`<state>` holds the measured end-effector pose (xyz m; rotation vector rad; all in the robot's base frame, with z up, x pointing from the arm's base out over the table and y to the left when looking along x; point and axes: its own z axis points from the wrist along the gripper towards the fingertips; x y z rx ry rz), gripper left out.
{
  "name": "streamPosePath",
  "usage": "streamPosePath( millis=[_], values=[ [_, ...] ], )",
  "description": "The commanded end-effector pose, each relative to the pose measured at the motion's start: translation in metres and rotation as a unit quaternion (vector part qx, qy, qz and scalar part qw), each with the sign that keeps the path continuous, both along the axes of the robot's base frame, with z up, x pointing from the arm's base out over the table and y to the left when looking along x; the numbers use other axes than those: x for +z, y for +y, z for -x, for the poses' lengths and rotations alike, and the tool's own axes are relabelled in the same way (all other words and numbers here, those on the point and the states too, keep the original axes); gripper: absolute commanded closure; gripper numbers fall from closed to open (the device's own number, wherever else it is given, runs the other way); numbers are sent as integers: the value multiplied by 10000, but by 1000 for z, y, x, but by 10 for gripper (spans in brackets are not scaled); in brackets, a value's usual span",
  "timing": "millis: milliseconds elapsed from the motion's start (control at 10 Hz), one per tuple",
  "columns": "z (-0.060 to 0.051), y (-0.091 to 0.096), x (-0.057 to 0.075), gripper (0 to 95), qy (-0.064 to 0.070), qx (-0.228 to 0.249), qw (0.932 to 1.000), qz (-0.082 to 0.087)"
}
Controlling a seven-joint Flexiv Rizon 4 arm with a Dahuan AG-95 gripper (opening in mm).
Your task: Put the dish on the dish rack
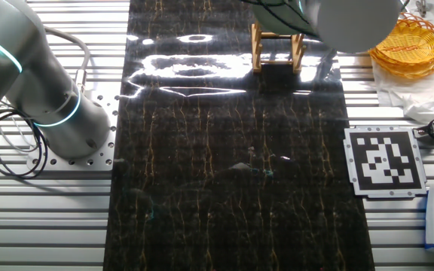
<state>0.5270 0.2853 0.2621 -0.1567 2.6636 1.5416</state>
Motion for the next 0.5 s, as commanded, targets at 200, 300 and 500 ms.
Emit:
streamPosePath(
  millis=[200,300,500],
  values=[
    [0,0,0,950,-85,39,9998,-148],
    [0,-1,0,950,-86,40,9998,-153],
    [0,-5,1,950,-127,71,9997,-185]
  ],
)
